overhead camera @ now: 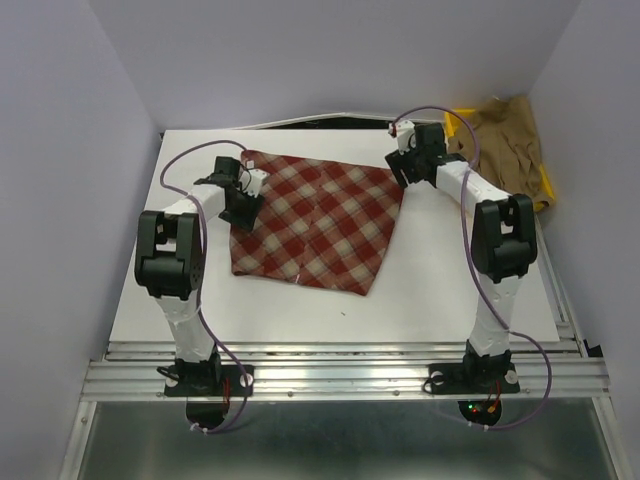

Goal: Fold and stack the skirts
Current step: Flatten the skirt out

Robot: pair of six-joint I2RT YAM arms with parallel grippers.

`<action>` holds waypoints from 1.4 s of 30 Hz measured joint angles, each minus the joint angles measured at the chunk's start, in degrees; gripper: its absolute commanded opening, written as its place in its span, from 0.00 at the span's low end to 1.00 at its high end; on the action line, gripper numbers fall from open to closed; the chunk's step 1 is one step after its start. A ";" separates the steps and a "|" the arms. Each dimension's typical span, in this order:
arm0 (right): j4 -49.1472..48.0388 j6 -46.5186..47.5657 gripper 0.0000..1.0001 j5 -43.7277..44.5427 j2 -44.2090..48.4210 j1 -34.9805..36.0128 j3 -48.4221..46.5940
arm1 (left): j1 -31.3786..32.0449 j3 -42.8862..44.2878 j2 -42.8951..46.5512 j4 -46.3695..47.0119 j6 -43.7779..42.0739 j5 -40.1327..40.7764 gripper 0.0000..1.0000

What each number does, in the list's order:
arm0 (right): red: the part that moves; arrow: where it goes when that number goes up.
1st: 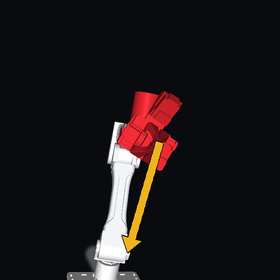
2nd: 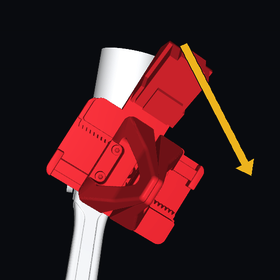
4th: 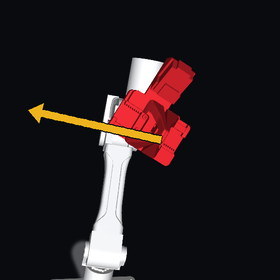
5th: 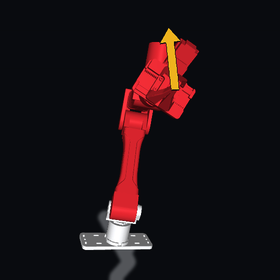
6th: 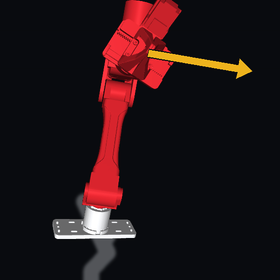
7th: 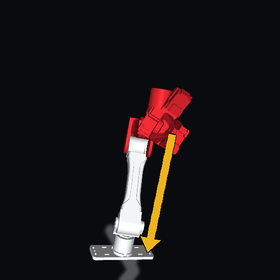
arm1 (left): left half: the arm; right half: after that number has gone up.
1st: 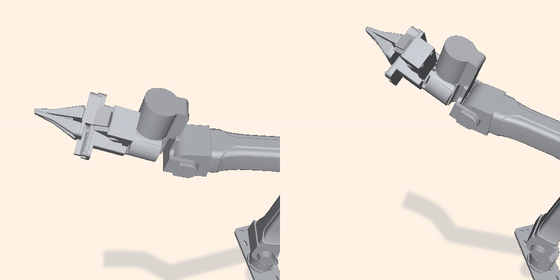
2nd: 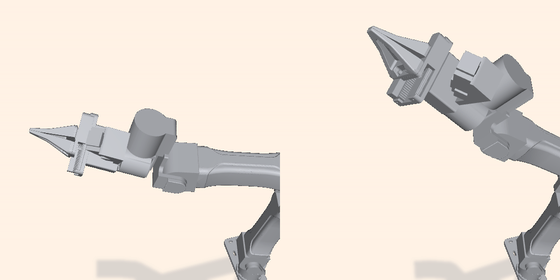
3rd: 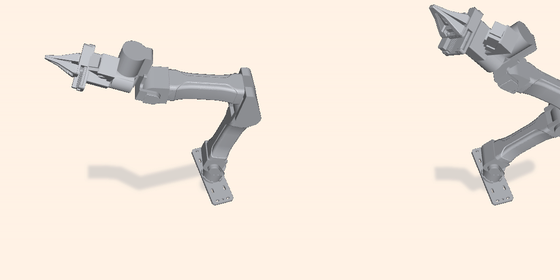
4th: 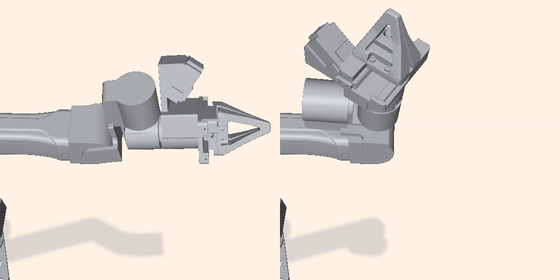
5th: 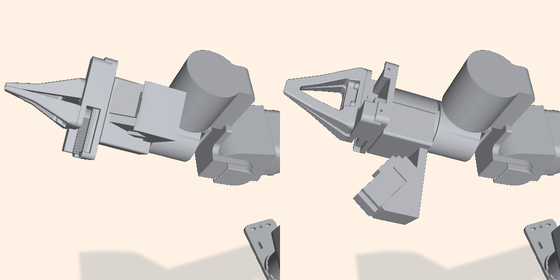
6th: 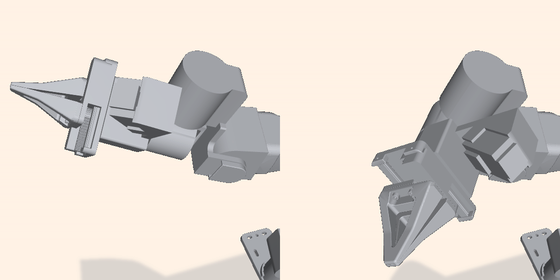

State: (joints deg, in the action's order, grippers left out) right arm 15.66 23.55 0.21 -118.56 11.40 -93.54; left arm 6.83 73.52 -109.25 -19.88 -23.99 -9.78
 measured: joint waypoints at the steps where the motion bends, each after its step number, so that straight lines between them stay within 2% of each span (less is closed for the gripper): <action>1: 0.48 -0.09 0.69 -1.09 0.00 0.00 -0.28 | -0.20 0.02 0.28 -0.39 -0.13 -0.26 0.60; 10: 6.03 -0.39 0.59 -18.51 -1.57 0.59 -1.51 | -0.50 -2.38 11.19 -6.19 -3.72 -6.21 0.59; 16: 9.68 3.63 0.55 -20.70 -8.15 1.64 -3.23 | -0.50 -9.49 12.15 -10.43 -5.73 -7.10 0.57; 19: 9.66 6.21 0.55 -20.76 -7.54 1.68 -2.05 | -0.50 -10.78 9.84 -12.55 -6.73 -6.82 0.56; 22: 8.41 8.66 0.54 -21.49 -3.85 1.77 4.33 | -0.57 -9.49 7.76 -13.00 -7.02 -6.12 0.55; 25: 10.43 10.91 0.53 -21.77 1.77 2.73 11.67 | -0.68 -4.59 3.87 -15.08 -6.56 -4.63 0.55; 29: 13.88 13.14 0.54 -22.64 10.62 7.37 22.99 | -1.03 9.20 -5.62 -16.04 -5.20 -1.90 0.57; 30: 15.69 13.38 0.55 -23.39 13.25 10.29 25.86 | -1.11 15.58 -9.70 -16.13 -4.85 -1.53 0.59; 34: 24.44 13.40 0.62 -30.88 19.56 22.21 31.43 | -1.33 29.46 -18.27 -14.58 -4.26 -2.95 0.64; 37: 28.39 11.30 0.61 -38.32 22.69 26.67 31.21 | -1.31 32.46 -19.06 -14.67 -4.04 -4.81 0.66; 40: 30.38 8.85 0.61 -40.46 24.00 25.24 26.80 | -1.31 31.54 -16.94 -14.69 -4.17 -6.36 0.66; 42: 29.49 7.39 0.60 -39.80 23.80 23.67 23.93 | -1.29 27.45 -12.83 -13.97 -4.42 -7.48 0.66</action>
State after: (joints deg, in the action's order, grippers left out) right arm 45.15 30.94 -39.59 -94.76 35.07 -69.60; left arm 5.54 100.97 -122.08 -33.85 -28.40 -17.26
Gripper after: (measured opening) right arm 0.608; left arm 0.659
